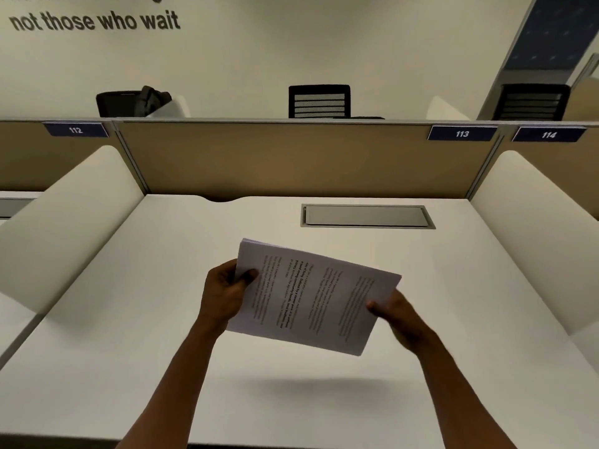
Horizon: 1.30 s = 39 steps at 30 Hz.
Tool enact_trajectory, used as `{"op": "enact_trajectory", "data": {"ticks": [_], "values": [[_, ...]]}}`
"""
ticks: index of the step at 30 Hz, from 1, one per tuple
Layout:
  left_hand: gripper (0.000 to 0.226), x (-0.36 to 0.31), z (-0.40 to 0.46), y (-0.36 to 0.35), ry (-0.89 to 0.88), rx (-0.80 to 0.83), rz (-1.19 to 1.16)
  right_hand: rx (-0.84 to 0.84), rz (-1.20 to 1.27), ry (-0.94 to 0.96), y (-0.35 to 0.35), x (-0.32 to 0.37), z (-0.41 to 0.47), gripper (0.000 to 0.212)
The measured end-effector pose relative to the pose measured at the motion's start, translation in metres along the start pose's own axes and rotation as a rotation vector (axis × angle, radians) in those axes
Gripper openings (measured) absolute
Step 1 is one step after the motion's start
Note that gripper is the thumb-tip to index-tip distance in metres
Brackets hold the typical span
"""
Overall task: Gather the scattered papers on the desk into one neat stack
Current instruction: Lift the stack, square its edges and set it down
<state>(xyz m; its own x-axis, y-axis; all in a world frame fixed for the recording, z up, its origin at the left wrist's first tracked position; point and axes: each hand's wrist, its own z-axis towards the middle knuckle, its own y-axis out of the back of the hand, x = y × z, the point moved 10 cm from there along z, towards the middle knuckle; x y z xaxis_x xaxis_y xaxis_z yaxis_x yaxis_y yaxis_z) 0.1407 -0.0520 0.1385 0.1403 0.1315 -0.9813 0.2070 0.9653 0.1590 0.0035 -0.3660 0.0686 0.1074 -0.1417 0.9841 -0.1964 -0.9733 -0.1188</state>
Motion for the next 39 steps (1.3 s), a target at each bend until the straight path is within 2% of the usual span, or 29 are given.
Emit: {"op": "enact_trajectory", "data": {"ticks": [2, 6, 11, 15, 19, 23, 28, 34, 39], "values": [[0.016, 0.01, -0.001, -0.003, 0.03, -0.015, -0.03, 0.053, 0.106, -0.026, -0.019, -0.011, -0.005, 0.083], [0.014, 0.028, -0.004, -0.003, 0.071, -0.026, -0.068, -0.127, 0.211, -0.028, -0.019, -0.018, -0.003, 0.04], [0.012, 0.05, -0.01, -0.002, 0.119, 0.003, -0.093, -0.265, 0.062, -0.012, -0.007, -0.027, 0.0, 0.028], [0.014, 0.084, -0.021, -0.004, 0.199, -0.002, -0.04, -0.288, -0.029, -0.068, -0.008, -0.054, -0.006, 0.035], [0.021, 0.105, -0.032, -0.013, 0.241, 0.017, -0.015, -0.306, -0.094, -0.127, -0.005, -0.085, -0.011, 0.06], [0.021, 0.097, -0.03, -0.014, 0.228, -0.021, 0.013, -0.333, -0.111, -0.106, 0.0, -0.079, -0.008, 0.029], [0.016, 0.109, -0.032, -0.012, 0.258, -0.024, 0.037, -0.329, -0.173, -0.092, 0.0, -0.081, -0.007, 0.028], [0.022, 0.116, -0.029, -0.011, 0.288, -0.019, 0.035, -0.328, -0.328, -0.047, 0.004, -0.07, -0.002, 0.021], [0.021, 0.123, -0.028, -0.004, 0.354, -0.058, -0.084, -0.172, -0.362, -0.007, -0.005, -0.033, 0.015, 0.042]]}}
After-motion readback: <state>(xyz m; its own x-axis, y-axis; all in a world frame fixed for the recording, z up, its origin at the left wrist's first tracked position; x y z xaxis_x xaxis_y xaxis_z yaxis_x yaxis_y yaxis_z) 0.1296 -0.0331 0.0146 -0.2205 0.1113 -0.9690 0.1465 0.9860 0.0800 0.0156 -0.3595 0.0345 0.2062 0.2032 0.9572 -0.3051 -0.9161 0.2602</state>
